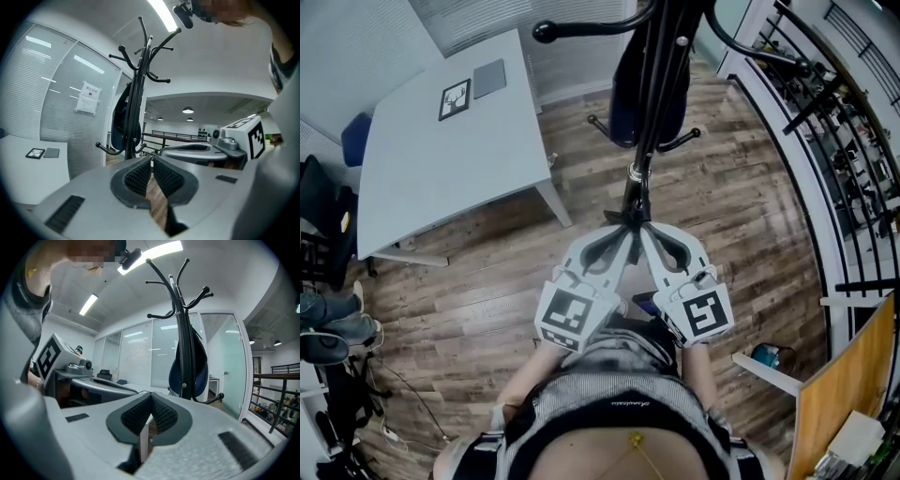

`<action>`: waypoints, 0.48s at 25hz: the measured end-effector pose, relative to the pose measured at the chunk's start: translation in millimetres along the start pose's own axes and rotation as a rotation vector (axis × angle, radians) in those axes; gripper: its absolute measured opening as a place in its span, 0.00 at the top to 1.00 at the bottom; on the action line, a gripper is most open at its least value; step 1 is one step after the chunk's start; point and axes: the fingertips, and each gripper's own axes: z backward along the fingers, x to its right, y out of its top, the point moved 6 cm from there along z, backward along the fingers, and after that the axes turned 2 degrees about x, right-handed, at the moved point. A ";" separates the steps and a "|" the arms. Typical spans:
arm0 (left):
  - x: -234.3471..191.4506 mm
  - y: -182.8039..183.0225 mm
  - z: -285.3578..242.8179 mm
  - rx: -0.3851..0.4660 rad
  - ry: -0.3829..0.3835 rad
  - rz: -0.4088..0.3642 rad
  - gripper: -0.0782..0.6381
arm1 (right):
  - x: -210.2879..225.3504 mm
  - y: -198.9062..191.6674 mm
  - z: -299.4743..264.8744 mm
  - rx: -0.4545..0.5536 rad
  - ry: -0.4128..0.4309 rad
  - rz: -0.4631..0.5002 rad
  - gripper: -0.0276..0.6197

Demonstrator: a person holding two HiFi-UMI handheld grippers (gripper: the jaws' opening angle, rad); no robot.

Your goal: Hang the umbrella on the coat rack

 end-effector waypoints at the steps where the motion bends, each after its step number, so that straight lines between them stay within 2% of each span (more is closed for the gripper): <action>1: -0.2 -0.6 -0.5 -0.002 0.001 0.001 0.87 | 0.4 -0.7 0.1 -0.003 0.001 0.000 0.96; 12: -1.1 -2.8 -4.8 -0.013 0.001 0.006 0.87 | 5.8 -5.9 -1.2 -0.025 0.002 -0.001 0.96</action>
